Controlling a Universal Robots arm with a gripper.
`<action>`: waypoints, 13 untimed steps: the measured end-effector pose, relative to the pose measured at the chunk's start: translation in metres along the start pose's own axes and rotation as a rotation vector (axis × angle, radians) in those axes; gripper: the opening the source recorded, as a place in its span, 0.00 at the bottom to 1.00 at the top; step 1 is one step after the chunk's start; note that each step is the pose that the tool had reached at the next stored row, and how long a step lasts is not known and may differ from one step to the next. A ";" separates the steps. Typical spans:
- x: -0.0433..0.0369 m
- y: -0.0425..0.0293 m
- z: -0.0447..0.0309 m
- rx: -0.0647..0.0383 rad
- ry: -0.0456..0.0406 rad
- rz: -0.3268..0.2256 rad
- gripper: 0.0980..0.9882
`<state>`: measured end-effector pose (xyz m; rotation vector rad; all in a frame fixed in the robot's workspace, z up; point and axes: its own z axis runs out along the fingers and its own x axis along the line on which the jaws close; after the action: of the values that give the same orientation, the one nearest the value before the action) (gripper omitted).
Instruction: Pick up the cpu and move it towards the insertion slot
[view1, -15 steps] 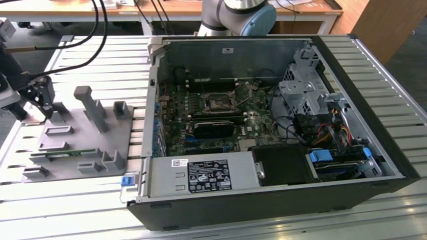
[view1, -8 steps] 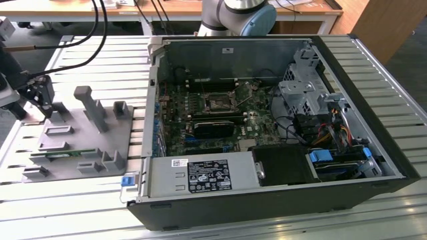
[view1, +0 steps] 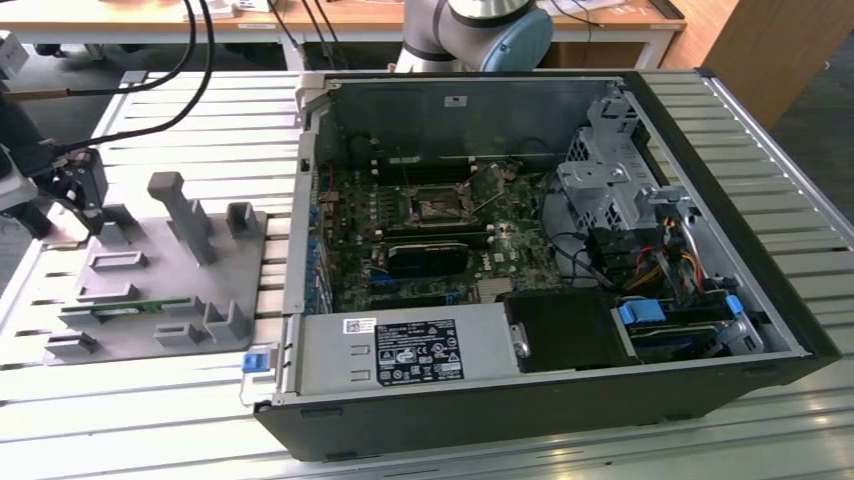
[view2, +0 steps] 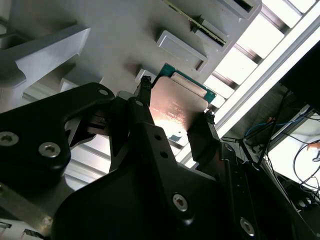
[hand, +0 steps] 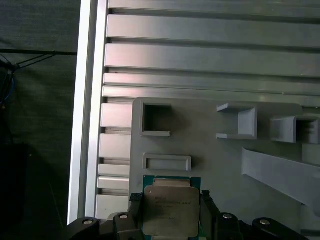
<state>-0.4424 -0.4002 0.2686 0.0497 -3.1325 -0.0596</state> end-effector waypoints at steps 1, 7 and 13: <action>0.0000 0.0000 -0.0002 0.000 0.0000 0.000 0.50; 0.0000 0.0001 -0.0021 0.000 0.0000 0.000 0.50; 0.0000 0.0002 -0.0043 0.000 -0.0001 0.000 0.50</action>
<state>-0.4424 -0.4002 0.2729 0.0497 -3.1326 -0.0599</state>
